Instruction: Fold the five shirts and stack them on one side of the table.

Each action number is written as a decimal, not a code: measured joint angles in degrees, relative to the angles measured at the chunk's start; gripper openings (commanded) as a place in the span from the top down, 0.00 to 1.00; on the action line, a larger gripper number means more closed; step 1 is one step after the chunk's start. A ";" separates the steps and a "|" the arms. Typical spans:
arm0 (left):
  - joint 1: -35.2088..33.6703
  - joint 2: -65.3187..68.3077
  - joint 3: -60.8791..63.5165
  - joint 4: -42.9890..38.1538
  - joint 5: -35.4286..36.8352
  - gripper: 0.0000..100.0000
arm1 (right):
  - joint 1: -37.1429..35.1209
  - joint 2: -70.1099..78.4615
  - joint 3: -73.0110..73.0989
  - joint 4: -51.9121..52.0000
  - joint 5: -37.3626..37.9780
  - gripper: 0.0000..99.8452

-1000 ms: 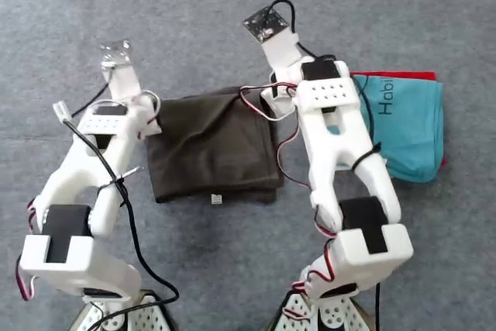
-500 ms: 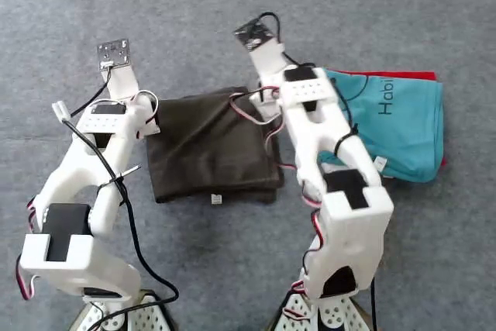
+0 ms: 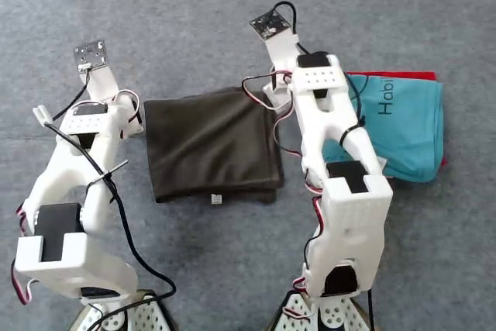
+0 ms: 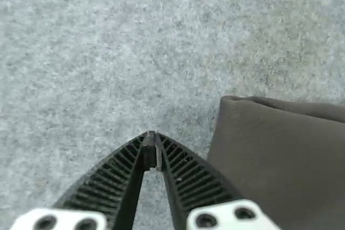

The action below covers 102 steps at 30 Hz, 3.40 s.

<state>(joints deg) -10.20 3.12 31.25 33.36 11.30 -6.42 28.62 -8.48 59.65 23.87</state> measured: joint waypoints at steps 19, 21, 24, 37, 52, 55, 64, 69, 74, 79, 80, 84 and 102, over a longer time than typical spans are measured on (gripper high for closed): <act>5.98 0.35 -0.26 -7.91 0.00 0.97 | -4.04 -1.32 1.23 -4.48 -3.43 0.98; 6.07 4.04 -1.14 -8.53 0.00 0.97 | -3.96 0.88 1.32 -5.54 -3.60 0.98; 5.63 9.32 -6.51 -3.78 0.00 0.97 | -3.96 2.81 1.32 -5.98 -3.60 0.98; 0.35 18.46 -21.89 10.02 0.00 0.97 | -3.96 3.52 1.23 -5.98 -3.69 0.98; 6.42 0.62 -8.97 2.99 0.00 0.97 | -2.29 -0.35 1.23 -2.55 -3.87 0.98; 7.91 0.35 -3.08 -4.84 0.00 0.97 | -0.53 -0.35 1.23 -2.55 -5.80 0.98; 7.91 4.57 -1.76 -8.53 0.00 0.97 | 0.18 -0.35 1.23 -2.55 -6.59 0.98; 6.95 12.84 -10.99 -1.41 0.00 0.97 | 0.00 -1.14 1.23 -2.55 -6.59 0.98; 6.68 17.85 -19.60 6.07 0.00 0.97 | 0.09 -4.04 1.23 -2.55 -6.59 0.98; 6.15 18.29 -20.66 6.77 0.09 0.97 | 0.09 -4.48 1.23 -2.55 -6.59 0.98; 5.89 18.29 -20.75 6.77 0.09 0.97 | 0.09 -4.48 1.23 -2.55 -6.59 0.98; 3.87 18.37 -21.01 6.77 0.09 0.97 | 0.09 -4.48 1.23 -2.55 -6.59 0.98; 1.93 18.46 -21.10 6.77 0.00 0.97 | -7.47 -12.48 1.23 17.23 -10.46 0.98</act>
<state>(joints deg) -8.26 21.58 10.15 40.13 11.30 -13.89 16.13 -7.25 76.88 13.41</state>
